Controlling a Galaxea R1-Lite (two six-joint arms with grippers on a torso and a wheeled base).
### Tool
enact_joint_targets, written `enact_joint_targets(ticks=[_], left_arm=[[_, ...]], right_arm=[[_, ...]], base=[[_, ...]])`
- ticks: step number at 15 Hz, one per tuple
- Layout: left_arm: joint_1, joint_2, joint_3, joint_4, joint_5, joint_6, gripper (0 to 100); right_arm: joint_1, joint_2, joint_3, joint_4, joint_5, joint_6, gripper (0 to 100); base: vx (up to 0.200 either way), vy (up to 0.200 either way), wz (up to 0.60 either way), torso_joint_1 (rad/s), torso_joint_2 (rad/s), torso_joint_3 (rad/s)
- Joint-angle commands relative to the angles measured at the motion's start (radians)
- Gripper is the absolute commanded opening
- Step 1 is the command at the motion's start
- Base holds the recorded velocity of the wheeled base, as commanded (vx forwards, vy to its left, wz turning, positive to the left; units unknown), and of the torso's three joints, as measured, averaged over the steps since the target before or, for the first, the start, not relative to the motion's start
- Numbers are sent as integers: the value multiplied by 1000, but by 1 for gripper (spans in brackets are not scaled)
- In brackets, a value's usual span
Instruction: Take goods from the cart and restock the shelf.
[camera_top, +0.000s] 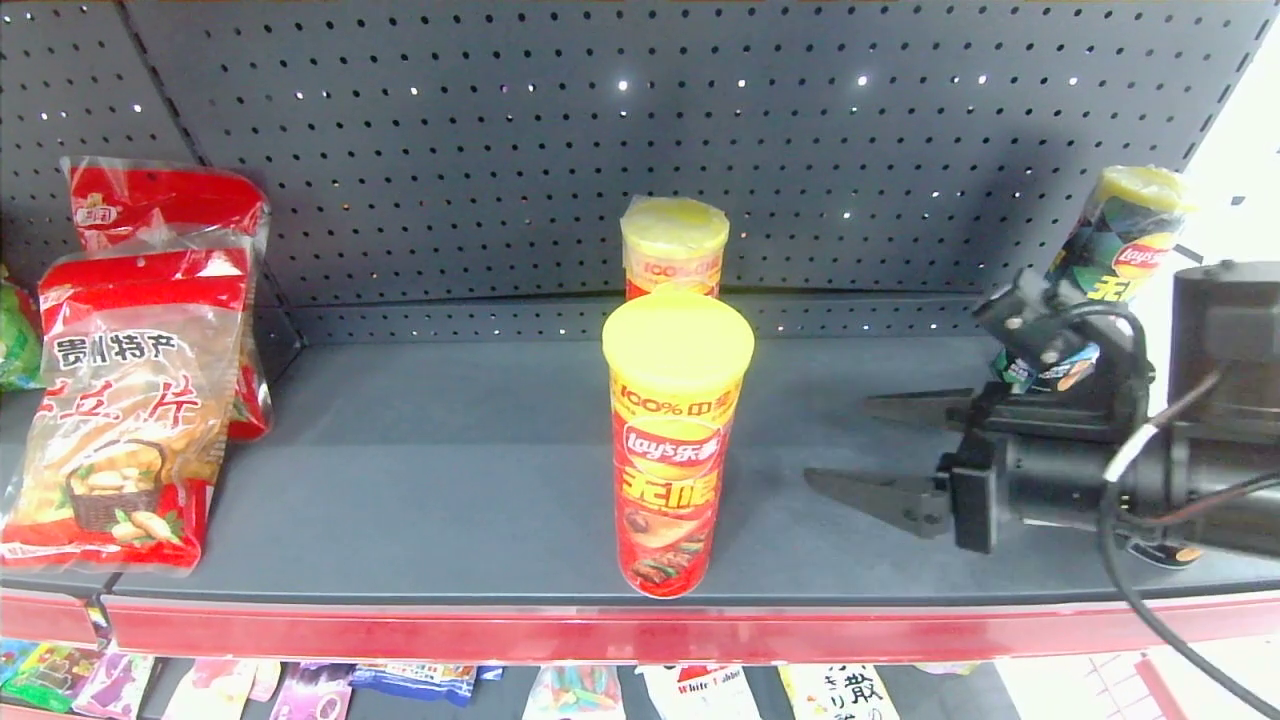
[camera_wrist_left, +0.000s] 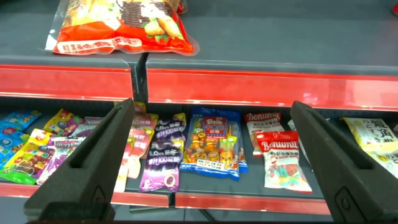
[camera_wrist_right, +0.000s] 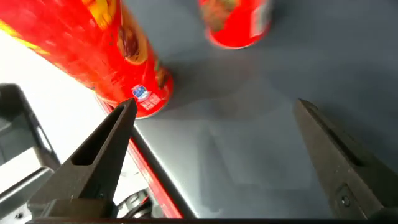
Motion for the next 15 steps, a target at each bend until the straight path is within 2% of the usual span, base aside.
enact_joint_targets(ticks=[1, 4, 5, 7, 8, 9, 13, 15], left_arm=[[0, 1, -1, 0, 0, -1, 100], [0, 1, 1, 0, 0, -1, 100], [0, 1, 1, 0, 0, -1, 100], [0, 1, 1, 0, 0, -1, 100], [0, 1, 1, 0, 0, -1, 100], [0, 1, 1, 0, 0, -1, 100], [0, 1, -1, 0, 0, -1, 100], [0, 1, 1, 0, 0, -1, 100]], right_arm=[[-157, -313, 59, 28, -15, 3, 100], [-260, -520, 96, 90, -15, -1, 100], [-312, -664, 144, 190, -24, -30, 100], [-413, -893, 300, 231, -50, -70, 100], [-413, -893, 300, 231, -50, -70, 100], [-488, -1080, 458, 232, -59, -72, 100], [-501, -1224, 713, 239, -95, -60, 100], [-505, -1241, 737, 292, -95, -17, 100]], base=[[0, 0, 0, 0, 0, 0], [0, 0, 0, 0, 0, 0], [0, 0, 0, 0, 0, 0], [0, 0, 0, 0, 0, 0], [0, 0, 0, 0, 0, 0], [0, 0, 0, 0, 0, 0], [0, 0, 0, 0, 0, 0], [0, 0, 0, 0, 0, 0]])
